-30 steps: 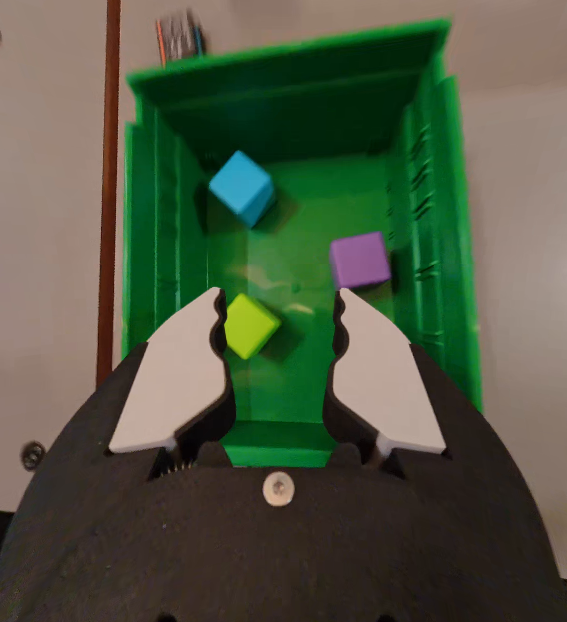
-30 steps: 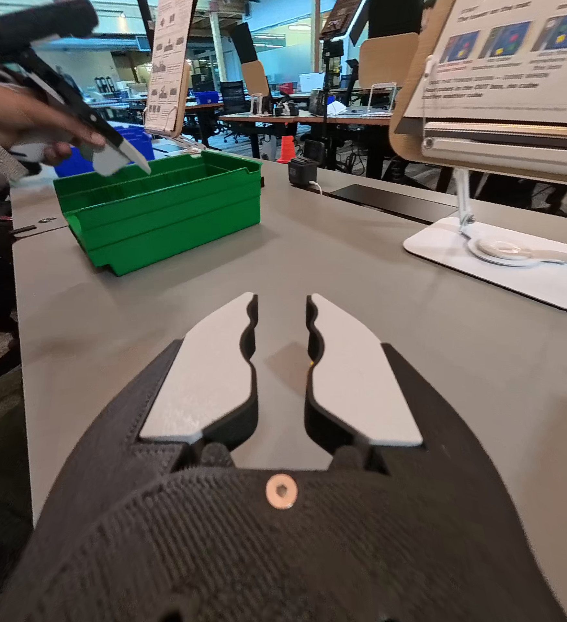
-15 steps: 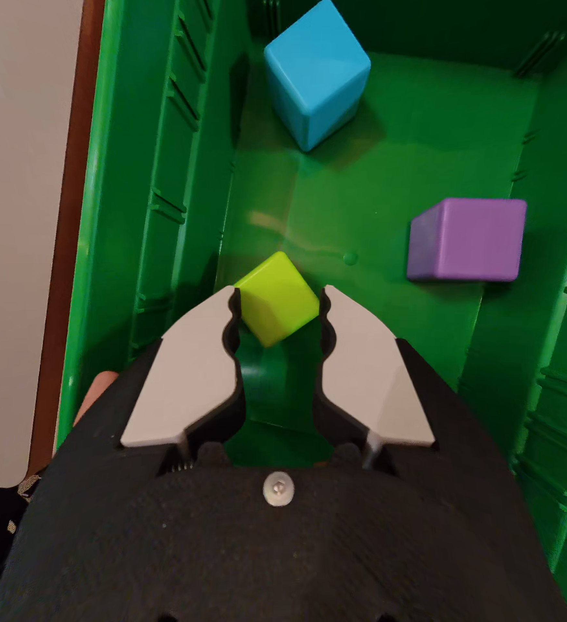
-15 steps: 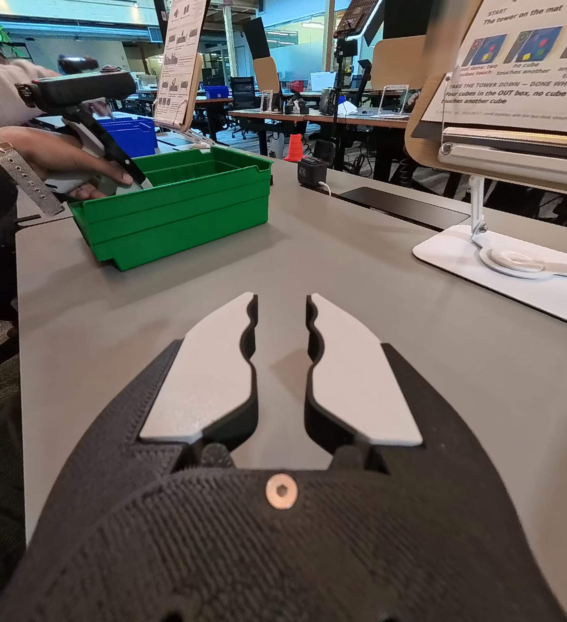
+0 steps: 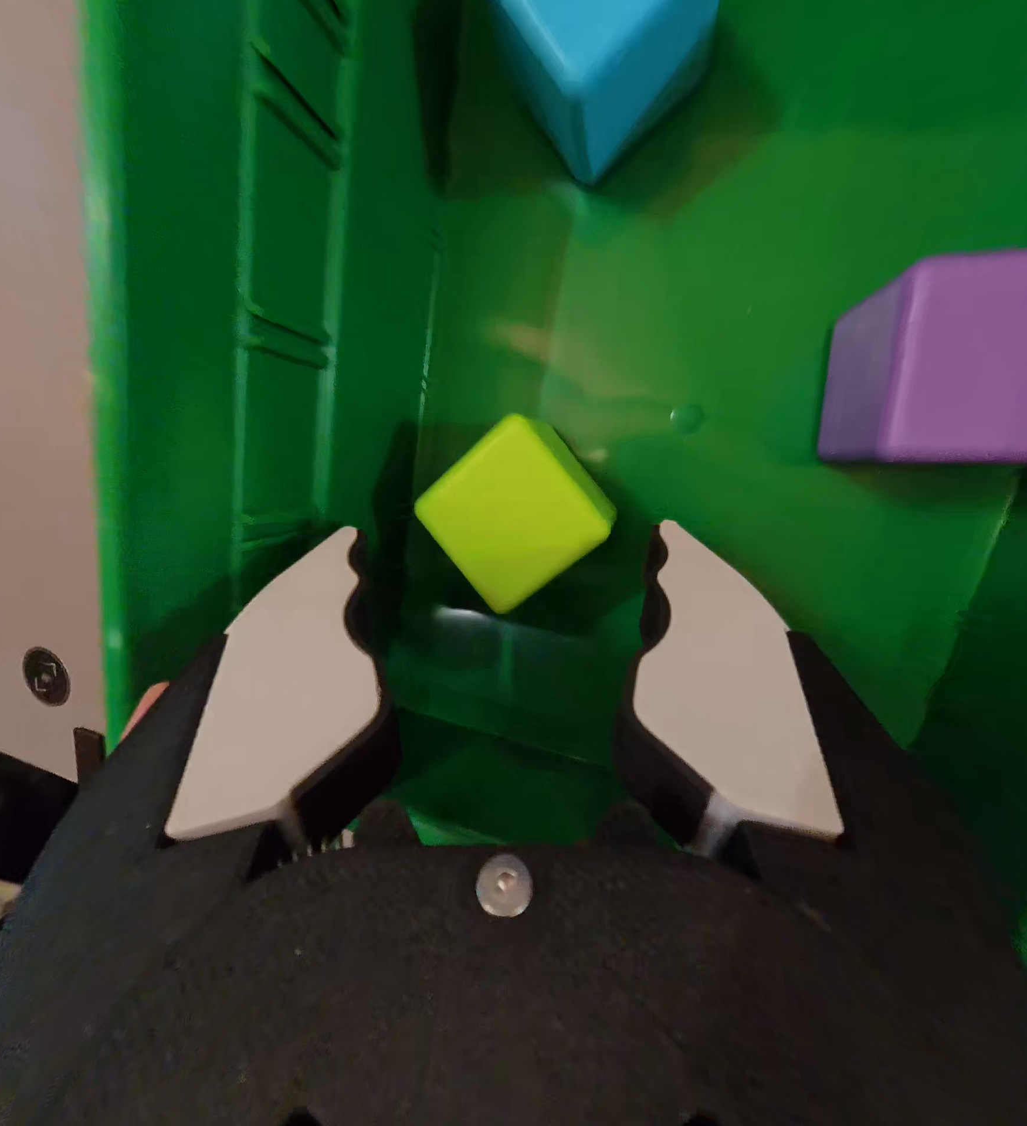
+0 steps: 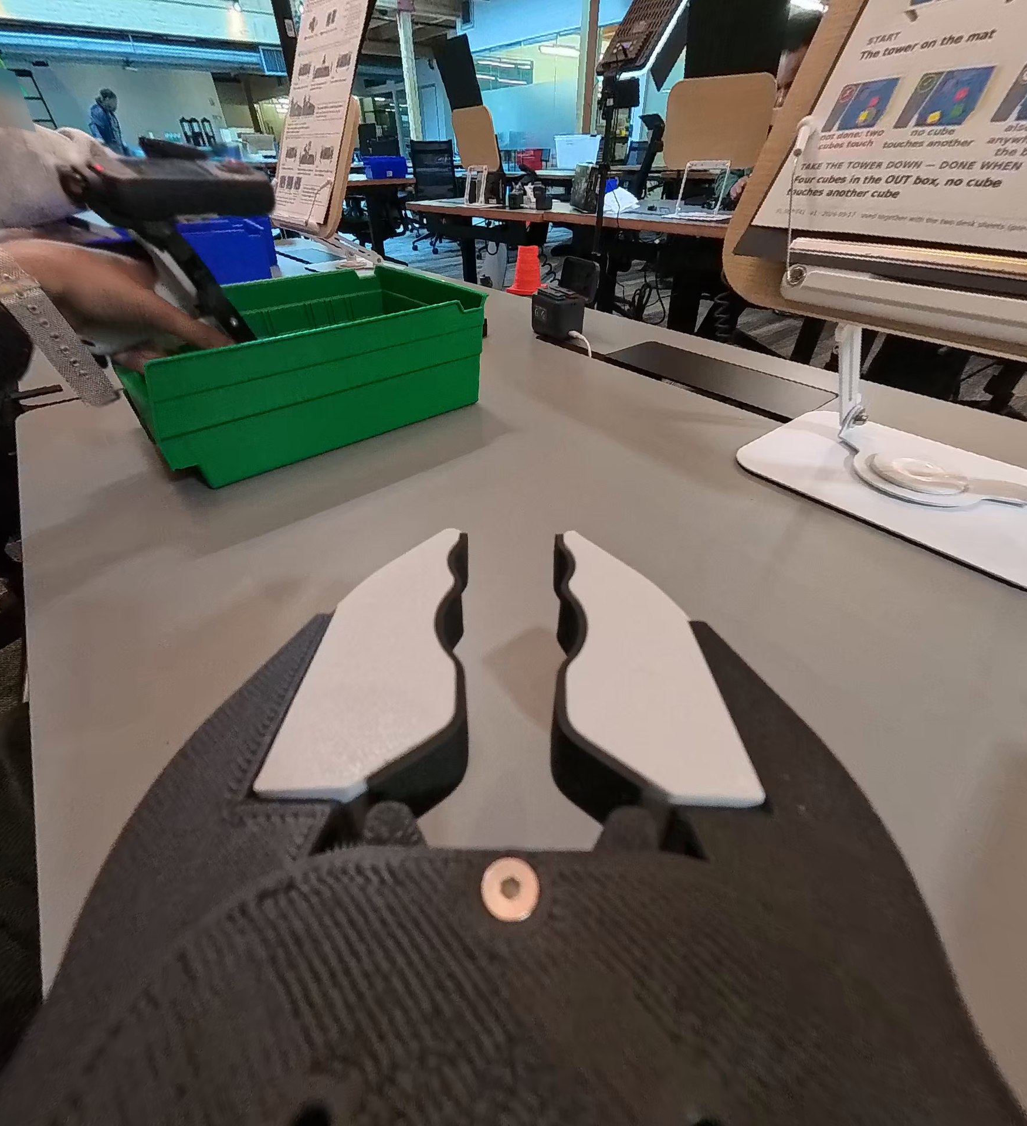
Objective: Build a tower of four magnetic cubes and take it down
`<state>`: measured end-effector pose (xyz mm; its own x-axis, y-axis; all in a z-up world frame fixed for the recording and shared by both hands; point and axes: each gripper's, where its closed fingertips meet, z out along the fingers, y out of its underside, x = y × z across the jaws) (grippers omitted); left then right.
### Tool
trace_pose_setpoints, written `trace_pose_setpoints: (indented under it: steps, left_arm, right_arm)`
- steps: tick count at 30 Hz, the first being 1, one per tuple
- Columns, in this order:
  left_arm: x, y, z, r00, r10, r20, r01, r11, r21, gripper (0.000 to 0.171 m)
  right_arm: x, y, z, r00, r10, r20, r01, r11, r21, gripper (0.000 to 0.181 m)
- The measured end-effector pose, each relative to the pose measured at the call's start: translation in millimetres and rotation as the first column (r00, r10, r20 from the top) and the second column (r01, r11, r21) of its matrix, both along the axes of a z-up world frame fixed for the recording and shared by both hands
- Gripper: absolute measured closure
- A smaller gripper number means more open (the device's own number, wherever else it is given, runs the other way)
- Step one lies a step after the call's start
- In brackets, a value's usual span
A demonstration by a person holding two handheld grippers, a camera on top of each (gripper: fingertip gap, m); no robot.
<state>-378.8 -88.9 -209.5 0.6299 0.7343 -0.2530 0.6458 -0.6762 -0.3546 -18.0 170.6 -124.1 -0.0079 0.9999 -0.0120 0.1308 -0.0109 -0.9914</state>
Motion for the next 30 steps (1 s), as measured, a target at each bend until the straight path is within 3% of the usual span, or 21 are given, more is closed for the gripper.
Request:
trace_pose_setpoints:
  steps: [2, 4, 6, 21, 25, 30]
  left_arm:
    - [4, -4, -17, 0.999, -0.009, 0.039, 0.011, 0.999, -0.051, 0.083]
    - [-1, 6, -13, 1.000, -0.014, 0.020, 0.013, 0.999, 0.044, 0.106]
    - [-2, 9, -10, 0.999, -0.022, 0.025, 0.020, 0.997, 0.080, 0.114]
    - [18, 13, -8, 0.947, -0.301, 0.112, 0.292, 0.952, 0.090, 0.117]
    - [22, 3, -21, 0.948, -0.281, 0.148, 0.286, 0.958, -0.013, 0.116]
    - [22, 20, -12, 0.968, -0.210, 0.140, 0.194, 0.974, 0.119, 0.115]
  right_arm:
    - [0, 0, 0, 1.000, 0.001, 0.001, -0.001, 1.000, 0.001, 0.154]
    - [0, 0, 0, 1.000, 0.000, 0.000, 0.000, 1.000, 0.005, 0.154]
    - [0, 0, -1, 1.000, -0.002, 0.003, 0.002, 1.000, 0.010, 0.154]
    - [2, 2, -2, 1.000, -0.010, 0.007, 0.010, 1.000, 0.023, 0.154]
    - [2, 1, -2, 1.000, -0.009, 0.009, 0.008, 1.000, 0.025, 0.154]
    - [3, 1, -2, 1.000, -0.010, 0.009, 0.010, 0.999, 0.034, 0.154]
